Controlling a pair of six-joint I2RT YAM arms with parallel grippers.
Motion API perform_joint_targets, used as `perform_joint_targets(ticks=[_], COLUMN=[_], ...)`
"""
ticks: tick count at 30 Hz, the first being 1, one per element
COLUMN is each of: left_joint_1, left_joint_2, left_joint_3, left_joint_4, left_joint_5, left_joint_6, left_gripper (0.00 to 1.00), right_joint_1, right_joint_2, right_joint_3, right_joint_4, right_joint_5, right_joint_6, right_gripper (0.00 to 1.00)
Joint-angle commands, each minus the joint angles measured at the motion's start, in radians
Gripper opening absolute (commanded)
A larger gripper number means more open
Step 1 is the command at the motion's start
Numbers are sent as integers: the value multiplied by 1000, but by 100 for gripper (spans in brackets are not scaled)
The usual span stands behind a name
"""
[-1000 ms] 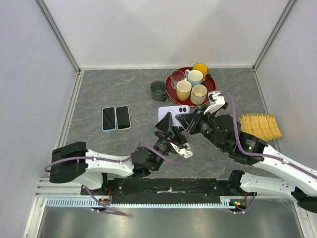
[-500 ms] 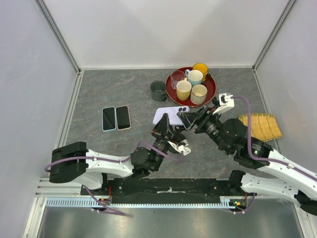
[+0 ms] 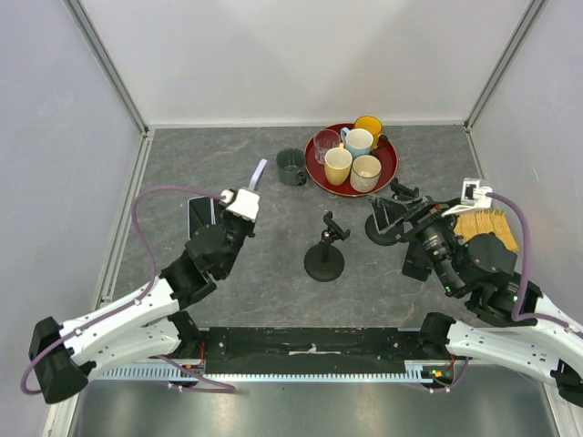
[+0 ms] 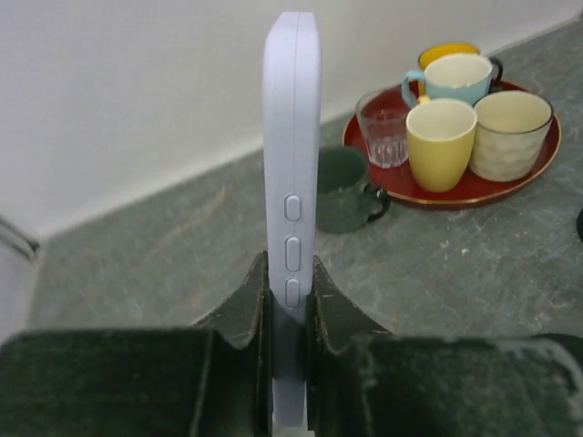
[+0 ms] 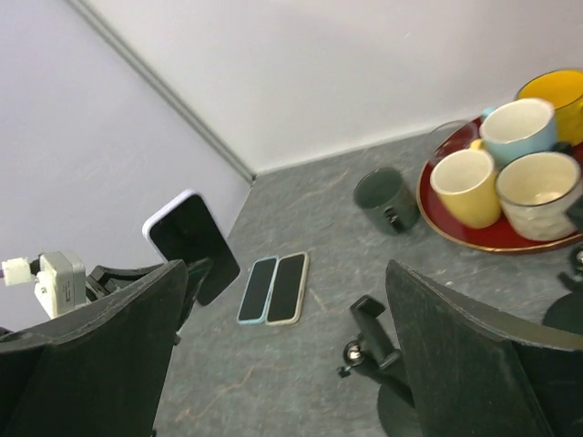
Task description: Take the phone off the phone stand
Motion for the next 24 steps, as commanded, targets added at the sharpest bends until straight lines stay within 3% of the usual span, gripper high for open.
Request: perform_joint_targets(ticks=[1, 8, 16, 24], left_joint_1=[115, 414, 609, 681], left_joint_2=[14, 195, 434, 648], left_joint_3=[84, 112, 110, 181], left_joint_4=[-297, -321, -198, -143], left_joint_5=[222, 610, 894, 922], left_joint_6=[-452, -753, -990, -1071], left_gripper=[2, 2, 2, 2], right_joint_1=[2, 4, 2, 2], right_joint_2=[-36, -73, -101, -122], right_joint_3=[2, -29, -120, -227], right_joint_4=[-30, -56, -46, 5], right_joint_5=[117, 151, 205, 263], right_joint_6=[-87, -135, -236, -377], right_gripper=[97, 98, 98, 98])
